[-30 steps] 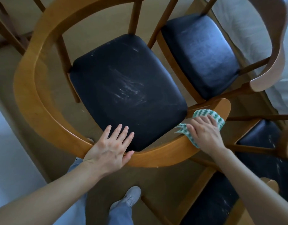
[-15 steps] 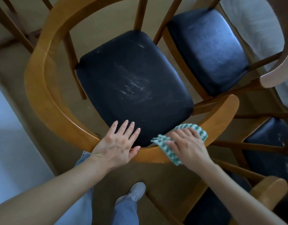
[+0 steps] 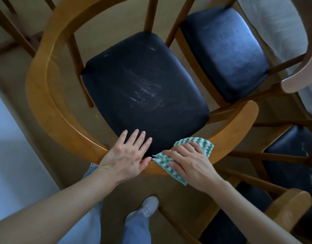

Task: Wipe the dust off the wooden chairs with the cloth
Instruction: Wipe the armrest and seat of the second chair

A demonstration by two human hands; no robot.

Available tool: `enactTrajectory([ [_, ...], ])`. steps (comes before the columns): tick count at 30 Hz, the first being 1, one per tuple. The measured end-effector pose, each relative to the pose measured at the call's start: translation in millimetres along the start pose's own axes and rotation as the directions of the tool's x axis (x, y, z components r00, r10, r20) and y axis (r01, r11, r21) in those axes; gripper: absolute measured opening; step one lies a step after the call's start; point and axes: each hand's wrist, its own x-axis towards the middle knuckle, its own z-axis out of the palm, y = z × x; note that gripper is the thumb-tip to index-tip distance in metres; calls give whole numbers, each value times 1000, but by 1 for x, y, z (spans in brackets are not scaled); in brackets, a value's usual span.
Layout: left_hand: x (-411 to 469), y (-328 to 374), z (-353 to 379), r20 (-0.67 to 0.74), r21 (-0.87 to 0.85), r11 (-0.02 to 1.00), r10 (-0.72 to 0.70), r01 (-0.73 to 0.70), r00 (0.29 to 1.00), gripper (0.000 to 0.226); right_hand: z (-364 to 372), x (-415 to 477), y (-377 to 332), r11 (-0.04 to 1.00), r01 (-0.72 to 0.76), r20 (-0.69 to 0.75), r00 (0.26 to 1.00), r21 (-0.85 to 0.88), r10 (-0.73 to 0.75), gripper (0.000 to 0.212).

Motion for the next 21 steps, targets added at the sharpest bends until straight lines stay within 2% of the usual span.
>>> enactTrajectory([
  [3, 1, 0, 0, -8, -16, 1000, 3, -3, 1000, 60, -12, -4, 33, 999, -33, 32, 999, -2, 33, 45],
  [7, 0, -1, 1, -14, -15, 1000, 9, -9, 1000, 60, -29, -10, 92, 979, -185, -27, 983, -84, 183, 49],
  [10, 0, -1, 2, -6, -20, 1000, 11, -11, 1000, 61, -37, -5, 101, 961, -253, -30, 968, -113, 251, 54],
  [15, 0, -1, 1, 6, -41, 999, 4, -4, 1000, 68, -25, -5, 39, 994, -98, 87, 991, -46, 102, 49],
  [21, 1, 0, 4, -11, -45, 999, 3, -3, 1000, 61, 2, 6, -23, 1000, -9, 6, 1000, -10, 9, 39],
])
